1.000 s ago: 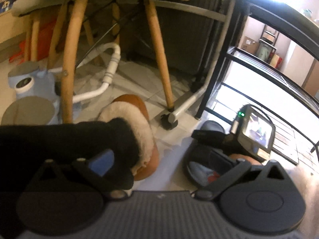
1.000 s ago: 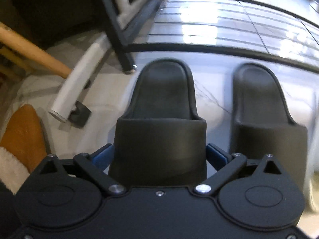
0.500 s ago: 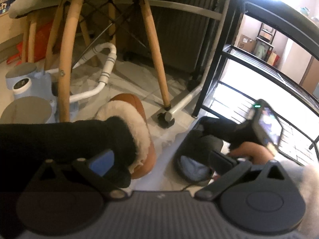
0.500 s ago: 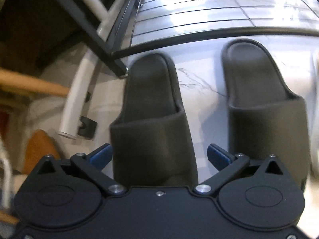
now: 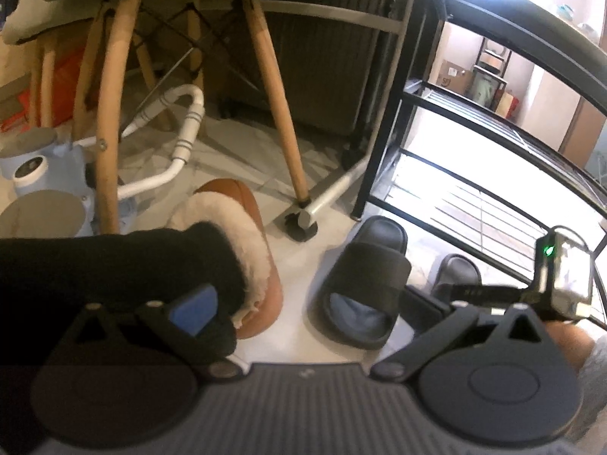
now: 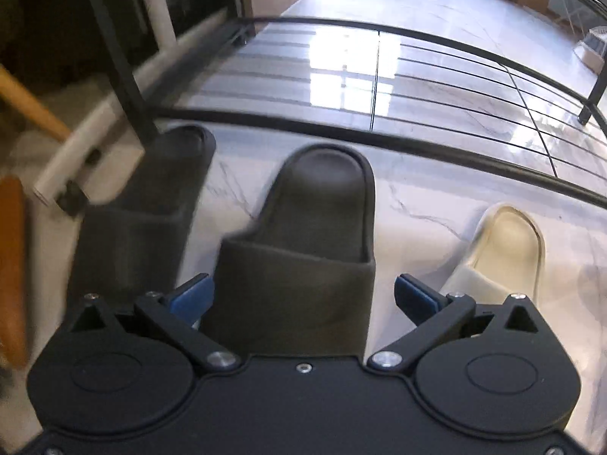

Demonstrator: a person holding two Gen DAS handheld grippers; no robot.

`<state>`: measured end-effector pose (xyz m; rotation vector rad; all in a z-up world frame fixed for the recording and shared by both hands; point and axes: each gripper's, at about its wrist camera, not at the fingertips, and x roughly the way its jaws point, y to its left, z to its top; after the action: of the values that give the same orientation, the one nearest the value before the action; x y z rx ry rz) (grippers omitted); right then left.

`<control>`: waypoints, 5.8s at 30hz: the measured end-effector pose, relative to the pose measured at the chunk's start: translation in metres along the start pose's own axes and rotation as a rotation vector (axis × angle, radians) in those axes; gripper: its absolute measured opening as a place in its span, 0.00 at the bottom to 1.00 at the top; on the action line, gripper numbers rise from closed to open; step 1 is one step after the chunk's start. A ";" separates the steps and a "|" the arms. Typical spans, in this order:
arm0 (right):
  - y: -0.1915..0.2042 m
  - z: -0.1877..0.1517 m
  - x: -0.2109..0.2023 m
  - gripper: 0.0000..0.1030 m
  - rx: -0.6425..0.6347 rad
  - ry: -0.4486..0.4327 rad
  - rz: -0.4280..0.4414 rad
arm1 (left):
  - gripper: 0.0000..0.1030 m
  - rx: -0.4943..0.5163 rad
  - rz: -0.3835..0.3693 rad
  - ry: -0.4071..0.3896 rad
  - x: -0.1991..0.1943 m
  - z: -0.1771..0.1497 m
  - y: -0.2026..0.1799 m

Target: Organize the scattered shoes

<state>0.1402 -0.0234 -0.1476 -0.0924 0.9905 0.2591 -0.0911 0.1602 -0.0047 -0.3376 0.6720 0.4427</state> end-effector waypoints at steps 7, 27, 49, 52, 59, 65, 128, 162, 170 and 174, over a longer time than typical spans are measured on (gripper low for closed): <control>-0.004 -0.003 0.011 0.94 0.118 0.008 0.079 | 0.99 -0.008 -0.001 0.005 0.000 0.000 0.002; 0.009 0.004 0.002 1.00 0.268 -0.019 0.198 | 0.99 0.008 -0.012 -0.006 -0.003 0.001 -0.003; -0.230 -0.242 -0.321 1.00 0.799 -0.537 -0.403 | 0.99 0.358 -0.192 -0.065 -0.036 -0.034 -0.110; -0.247 -0.268 -0.331 1.00 0.906 -0.568 -0.418 | 0.99 0.407 -0.232 -0.068 -0.044 -0.040 -0.138; -0.268 -0.300 -0.343 1.00 1.040 -0.634 -0.436 | 0.99 0.462 -0.346 -0.020 -0.052 -0.056 -0.189; -0.289 -0.332 -0.350 1.00 1.205 -0.640 -0.556 | 0.99 0.476 -0.466 0.052 -0.054 -0.071 -0.229; -0.336 -0.411 -0.327 1.00 1.542 -0.633 -0.464 | 0.41 0.409 -1.149 0.105 -0.083 -0.070 -0.318; -0.151 -0.183 -0.221 1.00 0.713 -0.073 0.188 | 0.99 0.239 -0.422 -0.155 -0.093 0.048 -0.077; -0.117 -0.153 -0.164 1.00 0.825 0.063 0.166 | 0.99 0.354 -0.481 -0.109 -0.086 0.095 -0.070; -0.134 -0.131 -0.161 1.00 0.811 0.022 0.037 | 0.99 0.356 -0.542 -0.048 -0.063 0.111 -0.075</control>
<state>-0.0161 -0.2062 -0.0904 0.6622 1.0557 -0.1238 -0.0400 0.1272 0.1304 -0.1589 0.5714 -0.1856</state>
